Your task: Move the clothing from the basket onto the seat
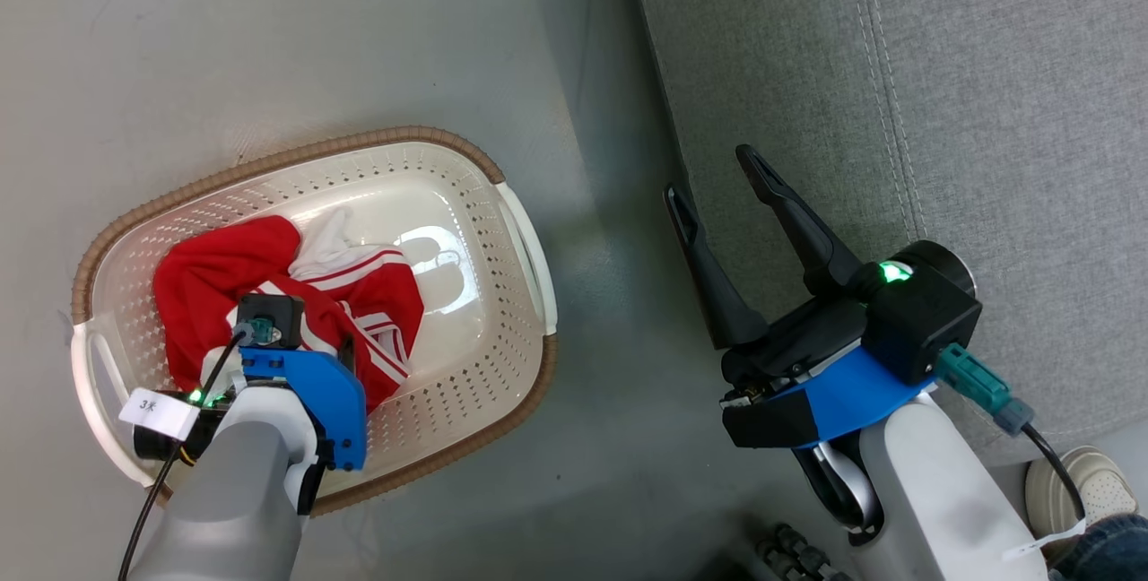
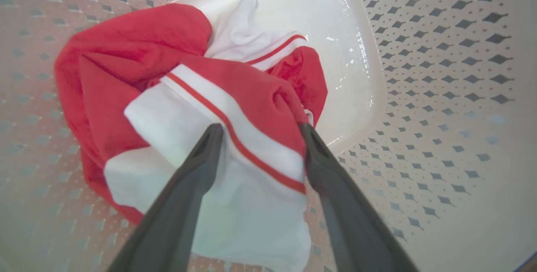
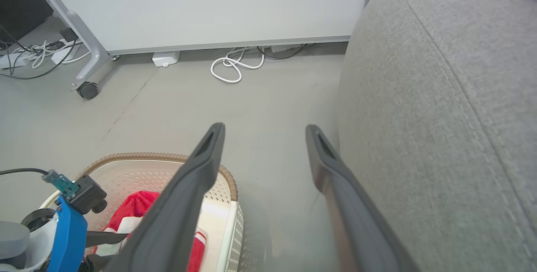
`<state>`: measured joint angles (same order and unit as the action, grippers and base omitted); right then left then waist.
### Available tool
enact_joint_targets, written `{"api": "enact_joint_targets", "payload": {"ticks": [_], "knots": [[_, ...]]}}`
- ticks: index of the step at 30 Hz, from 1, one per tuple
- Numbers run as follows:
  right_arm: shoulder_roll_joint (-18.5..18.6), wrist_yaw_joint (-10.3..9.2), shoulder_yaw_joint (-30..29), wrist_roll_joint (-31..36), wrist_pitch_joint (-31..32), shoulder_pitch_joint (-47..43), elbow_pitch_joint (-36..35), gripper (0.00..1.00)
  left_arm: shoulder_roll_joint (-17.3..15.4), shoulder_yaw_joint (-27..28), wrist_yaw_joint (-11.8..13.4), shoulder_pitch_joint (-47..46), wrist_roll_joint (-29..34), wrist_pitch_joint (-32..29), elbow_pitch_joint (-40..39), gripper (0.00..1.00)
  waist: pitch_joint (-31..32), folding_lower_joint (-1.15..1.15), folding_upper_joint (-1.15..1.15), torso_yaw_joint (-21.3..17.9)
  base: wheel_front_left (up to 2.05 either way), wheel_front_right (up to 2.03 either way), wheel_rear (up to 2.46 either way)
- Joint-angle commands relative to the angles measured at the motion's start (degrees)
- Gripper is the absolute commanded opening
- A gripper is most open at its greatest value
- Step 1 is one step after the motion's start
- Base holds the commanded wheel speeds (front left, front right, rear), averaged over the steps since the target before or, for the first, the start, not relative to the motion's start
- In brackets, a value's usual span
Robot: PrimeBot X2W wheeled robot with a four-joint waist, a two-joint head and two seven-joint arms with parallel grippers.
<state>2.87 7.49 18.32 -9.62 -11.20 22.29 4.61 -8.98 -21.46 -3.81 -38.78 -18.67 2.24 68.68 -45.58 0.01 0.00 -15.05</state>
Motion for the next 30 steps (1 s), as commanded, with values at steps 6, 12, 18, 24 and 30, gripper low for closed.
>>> {"api": "enact_joint_targets", "payload": {"ticks": [6,12,18,24,30], "knots": [[0.0,0.01,-0.2,-0.4,-0.6,0.9,0.4,1.00,1.1,-0.5,1.5,-1.3,-0.4,-2.9,2.3,0.00,0.3,-0.01,0.00,-0.2,0.00,0.00,0.00],[0.0,0.01,-0.4,-0.4,-0.4,0.8,0.8,1.00,1.4,-0.6,1.2,-0.7,-1.0,-1.7,2.4,0.00,1.2,-0.01,0.00,-0.1,0.00,0.00,0.00],[0.0,0.01,0.2,-0.4,-0.2,1.1,1.2,1.00,0.9,-0.9,-0.1,2.1,-1.7,1.6,2.5,0.00,2.4,-0.01,0.00,0.5,0.00,0.00,0.00],[0.0,0.01,0.3,0.2,-0.4,1.0,3.1,1.00,2.3,-1.3,-1.4,5.3,-2.6,6.3,2.5,0.00,6.4,-0.01,0.00,2.7,0.00,0.00,0.00],[0.1,0.01,0.6,0.4,-0.2,0.0,5.7,1.00,4.5,-3.5,-2.8,3.6,-2.5,7.5,1.9,0.00,14.3,-0.01,0.00,6.1,0.00,0.00,0.00]]}}
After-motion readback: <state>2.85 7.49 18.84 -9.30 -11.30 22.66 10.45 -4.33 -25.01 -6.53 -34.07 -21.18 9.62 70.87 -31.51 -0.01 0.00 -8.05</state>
